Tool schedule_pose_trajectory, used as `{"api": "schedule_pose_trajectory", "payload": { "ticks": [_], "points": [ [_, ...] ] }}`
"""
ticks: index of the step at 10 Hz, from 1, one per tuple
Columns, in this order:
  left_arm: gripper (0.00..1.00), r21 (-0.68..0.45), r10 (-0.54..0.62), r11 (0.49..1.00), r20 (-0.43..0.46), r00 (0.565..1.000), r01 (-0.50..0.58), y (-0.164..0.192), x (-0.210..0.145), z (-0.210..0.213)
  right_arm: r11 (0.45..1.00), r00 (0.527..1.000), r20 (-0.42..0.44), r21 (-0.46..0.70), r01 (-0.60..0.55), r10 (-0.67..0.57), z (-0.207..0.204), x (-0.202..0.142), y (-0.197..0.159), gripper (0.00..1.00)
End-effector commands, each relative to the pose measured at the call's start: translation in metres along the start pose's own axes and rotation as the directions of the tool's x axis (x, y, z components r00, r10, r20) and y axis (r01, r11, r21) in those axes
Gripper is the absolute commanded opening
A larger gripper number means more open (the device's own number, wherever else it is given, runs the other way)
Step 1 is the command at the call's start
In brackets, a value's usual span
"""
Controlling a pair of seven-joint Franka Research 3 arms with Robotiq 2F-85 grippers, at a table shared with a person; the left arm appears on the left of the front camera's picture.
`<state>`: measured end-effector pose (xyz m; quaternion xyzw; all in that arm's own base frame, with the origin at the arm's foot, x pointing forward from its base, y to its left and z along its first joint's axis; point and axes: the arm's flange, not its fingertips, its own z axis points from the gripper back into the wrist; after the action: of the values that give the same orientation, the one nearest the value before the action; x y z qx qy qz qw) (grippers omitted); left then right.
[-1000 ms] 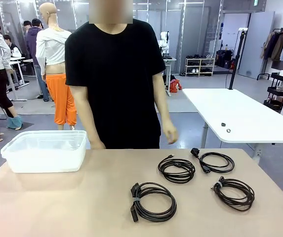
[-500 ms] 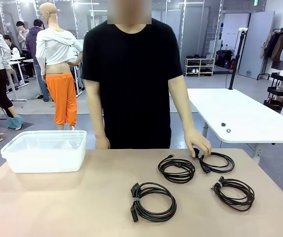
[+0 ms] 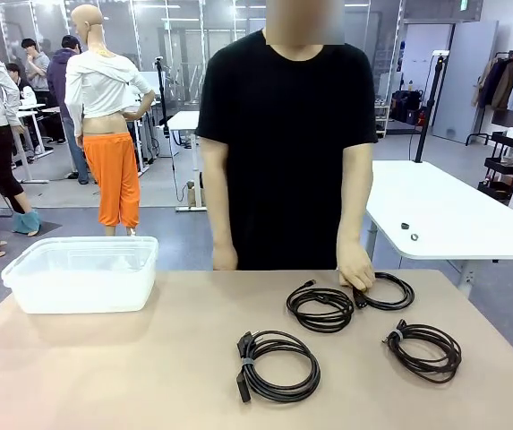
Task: Organize and store the cables.
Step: Place the Power Cable into the Organizing box.
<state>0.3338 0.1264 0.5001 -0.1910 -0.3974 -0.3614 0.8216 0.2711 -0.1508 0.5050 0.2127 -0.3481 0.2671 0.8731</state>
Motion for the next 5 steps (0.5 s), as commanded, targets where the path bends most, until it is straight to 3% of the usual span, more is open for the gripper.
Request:
{"api": "schedule_pose_trajectory", "payload": {
  "ticks": [1,5],
  "points": [
    [1.0,-0.017,-0.017,1.0,0.011,1.0,0.017,0.0031,0.0006,0.0017,1.0,1.0,0.004,0.006,-0.018,0.018,0.0019,-0.0008,-0.0006,1.0],
    [1.0,-0.017,-0.017,1.0,0.011,1.0,0.017,0.0031,0.0006,0.0017,1.0,1.0,0.004,0.006,-0.018,0.018,0.0019,-0.0008,-0.0006,1.0]
  ]
}}
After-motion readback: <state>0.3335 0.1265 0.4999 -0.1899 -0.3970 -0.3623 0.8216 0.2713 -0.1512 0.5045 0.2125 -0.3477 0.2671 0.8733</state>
